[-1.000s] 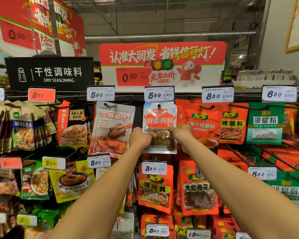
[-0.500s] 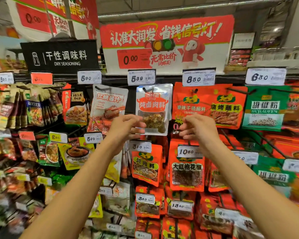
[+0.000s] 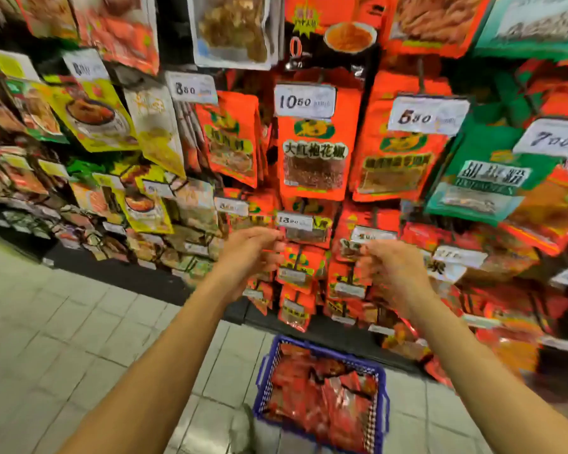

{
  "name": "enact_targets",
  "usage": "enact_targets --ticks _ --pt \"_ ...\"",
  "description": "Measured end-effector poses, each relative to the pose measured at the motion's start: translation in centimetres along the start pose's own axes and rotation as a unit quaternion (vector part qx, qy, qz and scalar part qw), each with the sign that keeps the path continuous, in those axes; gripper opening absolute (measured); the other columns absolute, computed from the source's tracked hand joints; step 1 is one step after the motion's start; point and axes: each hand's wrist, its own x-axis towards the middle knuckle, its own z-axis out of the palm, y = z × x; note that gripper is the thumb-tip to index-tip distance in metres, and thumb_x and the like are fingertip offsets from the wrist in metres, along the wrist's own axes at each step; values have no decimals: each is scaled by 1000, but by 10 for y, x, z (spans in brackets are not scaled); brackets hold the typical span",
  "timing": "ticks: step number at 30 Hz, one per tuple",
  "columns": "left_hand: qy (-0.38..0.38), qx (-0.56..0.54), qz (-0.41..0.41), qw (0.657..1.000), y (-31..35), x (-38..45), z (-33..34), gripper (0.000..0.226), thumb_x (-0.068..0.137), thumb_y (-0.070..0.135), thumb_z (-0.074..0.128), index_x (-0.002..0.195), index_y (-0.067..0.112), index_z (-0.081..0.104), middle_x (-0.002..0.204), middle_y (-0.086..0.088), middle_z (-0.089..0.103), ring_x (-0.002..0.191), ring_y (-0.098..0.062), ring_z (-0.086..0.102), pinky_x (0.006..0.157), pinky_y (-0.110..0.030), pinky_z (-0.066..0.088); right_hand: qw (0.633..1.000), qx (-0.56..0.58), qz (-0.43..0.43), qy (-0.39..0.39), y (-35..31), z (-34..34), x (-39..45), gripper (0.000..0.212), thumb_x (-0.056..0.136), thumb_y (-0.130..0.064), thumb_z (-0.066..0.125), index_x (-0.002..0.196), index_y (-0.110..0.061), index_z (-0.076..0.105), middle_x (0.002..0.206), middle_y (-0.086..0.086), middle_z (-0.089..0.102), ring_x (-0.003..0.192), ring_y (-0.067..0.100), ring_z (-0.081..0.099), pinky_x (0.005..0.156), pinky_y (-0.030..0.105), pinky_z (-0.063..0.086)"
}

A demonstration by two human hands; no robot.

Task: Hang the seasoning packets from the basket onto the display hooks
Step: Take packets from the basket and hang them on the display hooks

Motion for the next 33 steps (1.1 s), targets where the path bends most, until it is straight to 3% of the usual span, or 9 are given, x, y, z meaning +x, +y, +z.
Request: enact_targets --ticks 5,12,16,18,20,24,27,29,33 --pt "-7 -6 -141 990 -113 15 26 21 98 8 50 81 17 59 76 -8 53 64 -18 46 57 -27 36 989 -34 142 28 123 -19 0 18 98 -8 55 84 -6 67 56 8 67 43 19 61 43 24 49" --pt "45 25 -348 936 -313 27 31 15 96 5 53 96 10 67 74 -7 67 52 -15 62 39 -17 47 941 -79 320 71 327 -27 -16 12 96 -2 58 91 -2 69 64 8 64 50 18 59 46 22 49" --pt "34 56 -421 905 -417 45 16 23 103 14 49 118 5 64 106 -14 70 93 -30 71 80 -35 60 913 -108 383 96 434 -23 -10 28 98 1 53 72 -6 60 47 1 58 37 14 55 40 22 48" --pt "18 22 -462 887 -461 59 10 27 105 20 41 99 9 65 87 -7 72 75 -21 72 67 -24 56 904 -136 400 69 486 -20 3 21 98 -1 51 80 -6 60 59 9 60 47 21 58 53 31 53" --pt "26 52 -473 879 -500 78 12 26 101 20 46 81 15 62 66 -1 68 50 -13 65 52 -18 47 896 -179 406 33 536 -19 14 19 99 -5 51 82 -8 60 66 6 65 55 22 63 57 33 56" --pt "18 140 -448 883 -567 103 16 10 97 17 57 89 16 63 77 -6 66 64 -20 61 63 -28 47 869 -269 415 -26 620 -20 39 22 92 -8 56 75 -15 68 53 -5 65 54 18 64 46 23 49" --pt "-3 168 -448 878 -602 118 12 14 97 17 58 83 16 61 77 -6 64 58 -16 59 52 -23 46 834 -415 351 -99 659 -11 70 21 92 -15 56 102 -7 73 97 7 73 86 27 65 74 31 51" --pt "-4 169 -451 876 -619 129 9 10 98 17 58 89 13 62 84 -9 64 61 -18 59 49 -20 47 823 -478 295 -78 673 0 95 31 96 -23 57 121 -7 64 123 15 67 111 36 63 92 38 47" --pt "13 176 -452 875 -652 151 0 15 94 14 59 80 16 63 85 -9 69 76 -25 66 72 -35 58 871 -463 159 -44 692 25 154 52 89 -17 65 138 -9 51 129 24 60 119 40 57 95 39 45"
